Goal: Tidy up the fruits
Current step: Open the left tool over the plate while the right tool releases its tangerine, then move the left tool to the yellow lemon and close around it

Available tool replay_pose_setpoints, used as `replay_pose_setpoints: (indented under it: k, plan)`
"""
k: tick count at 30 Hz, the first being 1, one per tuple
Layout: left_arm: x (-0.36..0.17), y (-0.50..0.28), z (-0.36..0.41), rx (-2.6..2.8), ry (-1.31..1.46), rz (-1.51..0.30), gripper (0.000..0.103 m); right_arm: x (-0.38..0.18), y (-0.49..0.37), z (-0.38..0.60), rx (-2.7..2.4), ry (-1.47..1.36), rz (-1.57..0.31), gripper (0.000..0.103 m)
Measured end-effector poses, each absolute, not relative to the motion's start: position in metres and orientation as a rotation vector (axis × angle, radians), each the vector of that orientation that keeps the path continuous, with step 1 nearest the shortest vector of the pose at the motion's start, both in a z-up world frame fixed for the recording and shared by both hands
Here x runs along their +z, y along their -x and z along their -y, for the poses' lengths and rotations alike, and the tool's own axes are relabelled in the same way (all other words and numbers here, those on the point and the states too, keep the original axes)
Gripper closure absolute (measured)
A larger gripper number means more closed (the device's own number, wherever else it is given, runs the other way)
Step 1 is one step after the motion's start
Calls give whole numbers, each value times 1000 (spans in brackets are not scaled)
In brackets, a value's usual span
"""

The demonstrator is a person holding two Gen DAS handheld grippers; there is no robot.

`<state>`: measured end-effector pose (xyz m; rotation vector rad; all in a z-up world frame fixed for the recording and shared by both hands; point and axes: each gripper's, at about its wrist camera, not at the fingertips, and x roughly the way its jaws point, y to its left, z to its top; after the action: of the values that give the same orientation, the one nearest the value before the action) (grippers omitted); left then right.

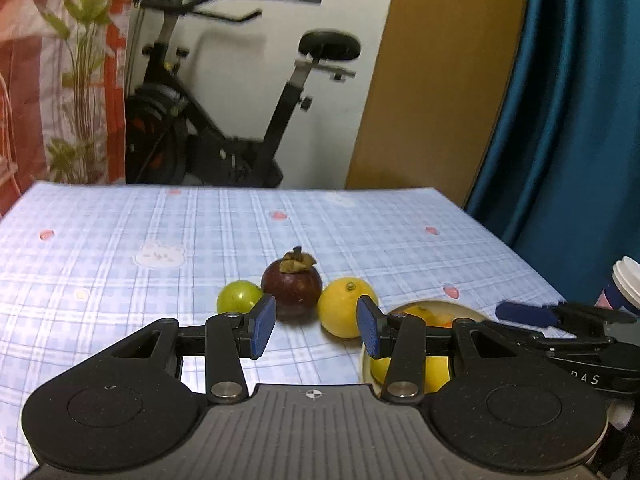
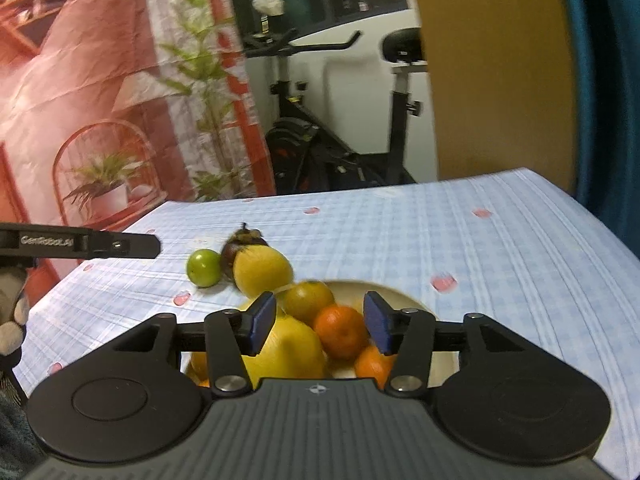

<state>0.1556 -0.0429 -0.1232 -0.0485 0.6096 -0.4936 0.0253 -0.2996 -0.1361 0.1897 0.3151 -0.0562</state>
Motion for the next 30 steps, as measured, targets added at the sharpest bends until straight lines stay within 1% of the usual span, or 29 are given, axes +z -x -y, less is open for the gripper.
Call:
replay_pose_setpoints:
  k: [3,4,5,6,7,8,10,11,14,16,18,21,22,23,27,30]
  plan:
    - [-124,-169,40,-507,73,-642,55,-124,-44,291,-25,-124,-334,47]
    - [-125,-172,41,-508,71,-654,53,-120,-52,288,-13,-101,-341,44]
    - [-125,-174,42,-508,72,-657,47,-118,-57,286,-5,-86,-344,39]
    - [-125,-176,43,-510,76,-651,44,-115,-64,284,5,-72,-349,37]
    - [-125,-178,43,-512,81,-638,39,-113,-70,282,13,-62,-358,32]
    - [-125,-179,44,-512,85,-626,37,-111,-75,280,19,-50,-370,26]
    - [-126,-183,47,-511,85,-621,37,-110,-87,274,26,-2,-394,19]
    - [-128,-184,50,-512,79,-619,37,-110,-92,270,26,25,-404,18]
    - [-133,-186,56,-528,41,-606,38,-114,-105,261,30,98,-450,17]
    - [-137,-190,59,-560,36,-644,39,-118,-113,258,38,126,-475,17]
    - [-141,-196,60,-588,71,-688,42,-120,-121,256,43,144,-496,17]
    - [-146,-201,56,-612,135,-695,43,-124,-131,254,58,165,-524,17]
    - [-148,-205,57,-619,135,-716,49,-125,-134,254,62,169,-532,17]
    - [-150,-209,58,-632,142,-740,51,-126,-137,254,66,173,-538,17]
    - [-156,-216,63,-641,142,-787,51,-130,-149,253,88,181,-565,18]
    - [-159,-223,64,-631,169,-809,51,-131,-157,250,113,201,-578,22]
